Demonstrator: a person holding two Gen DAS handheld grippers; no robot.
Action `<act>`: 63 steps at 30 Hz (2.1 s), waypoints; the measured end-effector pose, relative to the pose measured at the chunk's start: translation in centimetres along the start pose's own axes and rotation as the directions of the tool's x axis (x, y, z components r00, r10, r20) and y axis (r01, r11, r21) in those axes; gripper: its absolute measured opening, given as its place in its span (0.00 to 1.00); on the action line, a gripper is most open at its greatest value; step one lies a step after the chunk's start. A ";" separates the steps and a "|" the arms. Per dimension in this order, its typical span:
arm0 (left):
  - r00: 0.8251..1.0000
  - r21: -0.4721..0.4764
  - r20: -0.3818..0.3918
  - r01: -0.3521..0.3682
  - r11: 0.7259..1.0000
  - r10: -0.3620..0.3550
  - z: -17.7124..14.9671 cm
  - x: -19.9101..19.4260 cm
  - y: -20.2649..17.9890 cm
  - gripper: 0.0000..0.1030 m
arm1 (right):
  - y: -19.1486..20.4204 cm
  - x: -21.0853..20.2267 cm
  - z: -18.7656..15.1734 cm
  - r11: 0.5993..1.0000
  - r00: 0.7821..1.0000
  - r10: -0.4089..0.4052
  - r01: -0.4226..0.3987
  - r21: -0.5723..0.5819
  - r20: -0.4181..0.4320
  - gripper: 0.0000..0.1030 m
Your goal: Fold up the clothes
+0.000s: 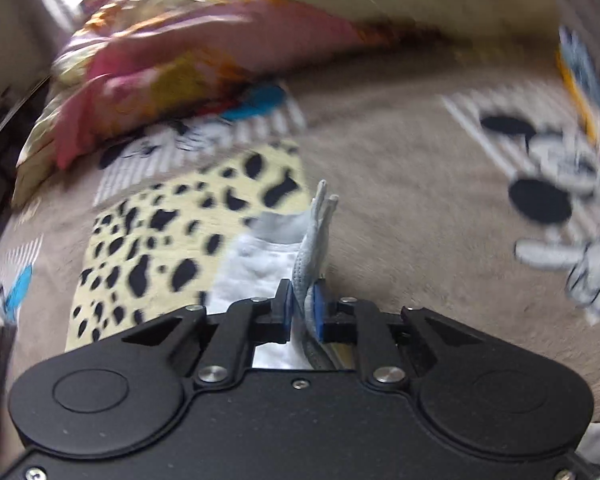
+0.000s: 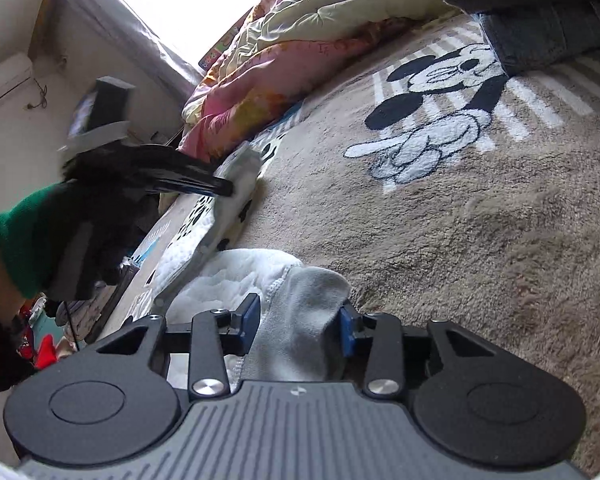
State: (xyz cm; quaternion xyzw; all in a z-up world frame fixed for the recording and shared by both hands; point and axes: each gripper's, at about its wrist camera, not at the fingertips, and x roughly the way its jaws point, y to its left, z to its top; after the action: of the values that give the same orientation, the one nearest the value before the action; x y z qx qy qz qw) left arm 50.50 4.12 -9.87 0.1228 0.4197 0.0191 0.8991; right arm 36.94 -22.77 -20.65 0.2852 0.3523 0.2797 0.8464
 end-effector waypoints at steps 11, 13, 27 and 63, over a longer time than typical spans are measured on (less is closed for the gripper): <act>0.981 -0.334 0.189 0.014 0.943 0.052 -5.6 -8.6 14.4 0.10 | -0.3 0.2 0.0 1.000 1.000 -0.007 0.006 0.016 0.017 0.36; 0.976 -0.385 0.205 0.017 0.923 0.068 -7.7 -9.3 16.5 0.10 | -0.3 0.2 -0.1 1.000 1.000 -0.007 0.006 0.018 0.019 0.35; 0.995 -0.758 0.081 0.026 0.652 0.055 -22.2 -4.4 25.3 0.44 | -1.0 0.7 0.4 0.998 1.000 -0.006 0.005 0.057 0.026 0.29; 0.946 -0.258 0.277 0.245 0.935 -0.171 -23.5 -12.8 2.1 0.41 | 9.8 0.3 -2.8 0.891 0.982 0.105 -0.164 -0.424 -0.158 0.25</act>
State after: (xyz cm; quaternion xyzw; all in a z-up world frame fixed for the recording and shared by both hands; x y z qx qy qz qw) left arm 24.54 9.19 -14.34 -0.0538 0.3064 -0.0314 0.9499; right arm 32.31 -15.11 -15.73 0.0939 0.3151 0.4275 0.8421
